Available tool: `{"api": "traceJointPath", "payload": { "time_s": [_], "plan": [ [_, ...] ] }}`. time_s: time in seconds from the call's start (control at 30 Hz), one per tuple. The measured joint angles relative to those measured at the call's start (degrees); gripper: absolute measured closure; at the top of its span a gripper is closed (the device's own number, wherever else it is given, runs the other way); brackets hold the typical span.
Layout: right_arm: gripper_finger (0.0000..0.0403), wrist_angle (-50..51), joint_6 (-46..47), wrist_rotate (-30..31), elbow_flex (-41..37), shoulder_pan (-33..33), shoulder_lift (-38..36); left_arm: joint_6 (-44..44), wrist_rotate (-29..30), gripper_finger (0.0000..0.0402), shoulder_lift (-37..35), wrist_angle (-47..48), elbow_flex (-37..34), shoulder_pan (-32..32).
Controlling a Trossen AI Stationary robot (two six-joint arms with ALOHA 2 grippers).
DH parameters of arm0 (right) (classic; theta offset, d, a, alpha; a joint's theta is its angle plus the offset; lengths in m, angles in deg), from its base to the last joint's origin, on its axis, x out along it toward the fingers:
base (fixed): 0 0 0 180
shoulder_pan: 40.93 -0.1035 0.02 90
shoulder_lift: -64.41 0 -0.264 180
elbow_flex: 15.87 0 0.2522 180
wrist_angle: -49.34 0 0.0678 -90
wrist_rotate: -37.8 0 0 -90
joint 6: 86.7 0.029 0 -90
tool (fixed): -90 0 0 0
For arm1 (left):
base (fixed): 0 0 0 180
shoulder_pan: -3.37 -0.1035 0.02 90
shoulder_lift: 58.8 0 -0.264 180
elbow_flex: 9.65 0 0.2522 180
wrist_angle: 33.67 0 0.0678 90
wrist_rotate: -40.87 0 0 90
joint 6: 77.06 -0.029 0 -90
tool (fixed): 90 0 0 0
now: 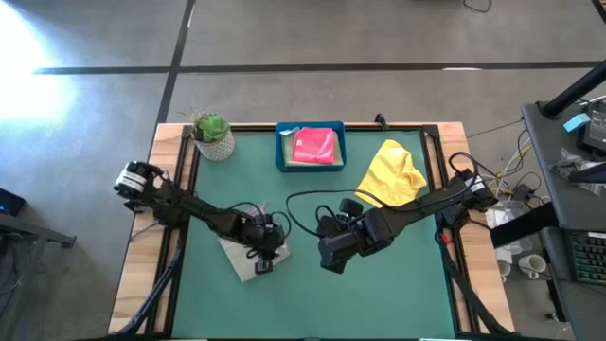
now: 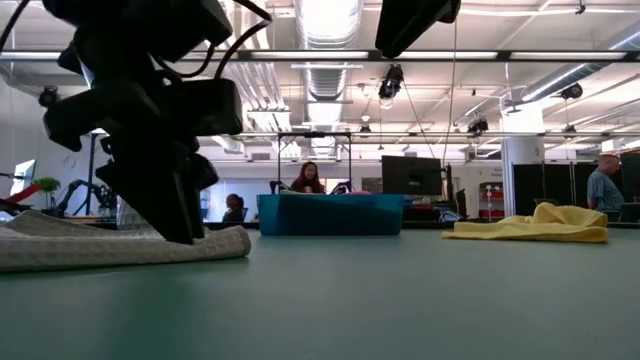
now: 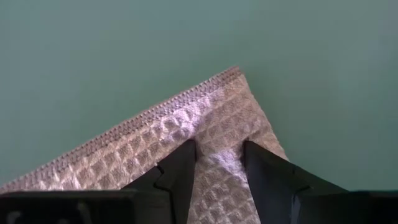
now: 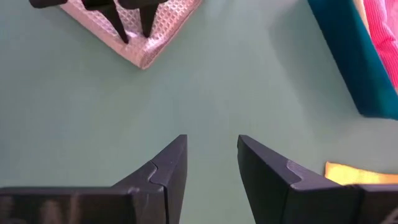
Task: Fold microfiber towels
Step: Put the folded gray microfiber towel into the blue bin
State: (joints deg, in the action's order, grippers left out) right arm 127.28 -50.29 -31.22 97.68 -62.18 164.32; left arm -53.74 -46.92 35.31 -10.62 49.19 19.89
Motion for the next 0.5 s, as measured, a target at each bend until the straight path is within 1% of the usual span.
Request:
{"api": "traceJointPath", "payload": {
  "time_s": [0.13, 0.3, 0.43, 0.5],
  "plan": [
    [0.0271, 0.3, 1.9, 0.1, 0.0, 0.0, -0.1, 1.1, 1.0, 0.0276, 1.5, -5.1, 0.0, -2.5],
    [0.0271, 1.4, 5.3, 0.5, 0.0, 0.1, -0.1, 9.5, 4.6, 0.0276, 4.0, -11.1, 0.1, -6.4],
    [0.0271, 4.1, 8.5, 4.3, -0.1, 0.1, -0.1, 15.3, 6.1, 0.0276, 6.9, -15.3, 0.2, -9.5],
    [0.0271, 5.9, 9.1, 5.2, -0.1, 0.1, -0.1, 17.0, 6.8, 0.0276, 8.1, -18.7, 0.2, -10.8]
  ]
}}
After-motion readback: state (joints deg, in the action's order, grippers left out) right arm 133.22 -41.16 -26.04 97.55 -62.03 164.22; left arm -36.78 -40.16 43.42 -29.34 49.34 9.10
